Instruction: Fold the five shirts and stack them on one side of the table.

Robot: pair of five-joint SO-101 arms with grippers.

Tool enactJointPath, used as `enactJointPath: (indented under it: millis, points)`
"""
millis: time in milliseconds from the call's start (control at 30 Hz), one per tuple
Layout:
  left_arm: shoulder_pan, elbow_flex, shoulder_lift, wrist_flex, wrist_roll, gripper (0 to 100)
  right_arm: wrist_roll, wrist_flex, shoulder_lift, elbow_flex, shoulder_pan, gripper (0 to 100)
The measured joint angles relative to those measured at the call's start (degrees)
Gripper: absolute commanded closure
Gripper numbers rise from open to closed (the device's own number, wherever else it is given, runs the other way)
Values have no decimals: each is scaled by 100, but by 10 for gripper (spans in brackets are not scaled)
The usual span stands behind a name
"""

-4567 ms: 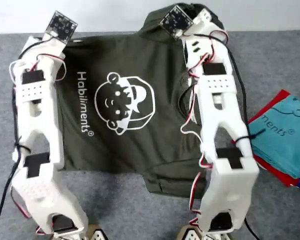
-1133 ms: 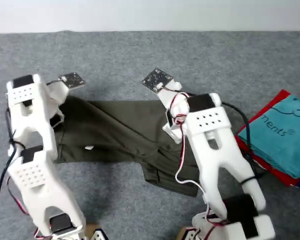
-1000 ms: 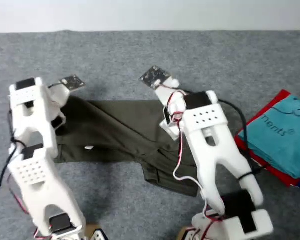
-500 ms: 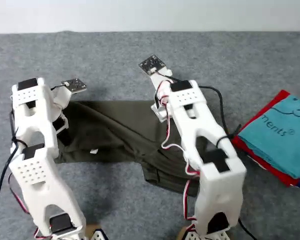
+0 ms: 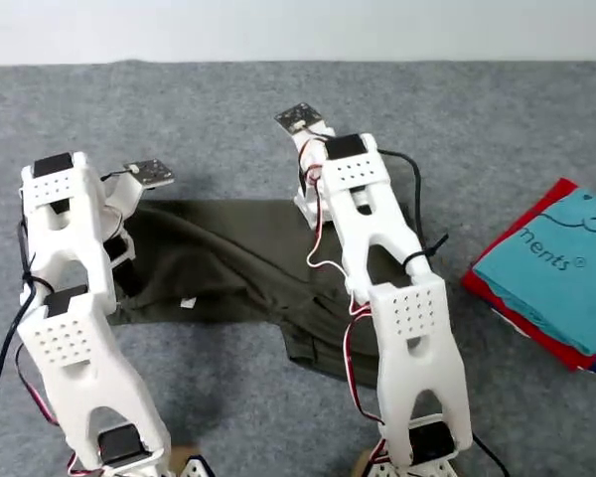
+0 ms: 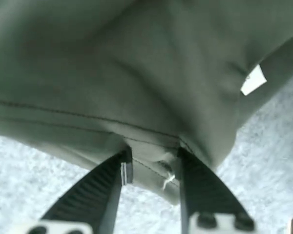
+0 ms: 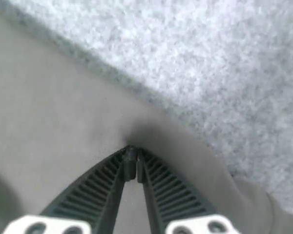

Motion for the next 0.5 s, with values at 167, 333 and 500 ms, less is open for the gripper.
enactJointPath:
  millis: [167, 333, 500]
  points:
    - [-299, 0, 0, 0, -466, 848, 0, 149, 281, -440, 26, 988]
    - [-633, 0, 0, 0, -835, 848, 0, 149, 387, -484, 202, 988]
    - [-791, 0, 0, 0, -993, 852, -9, 149, 475, -492, 308, 988]
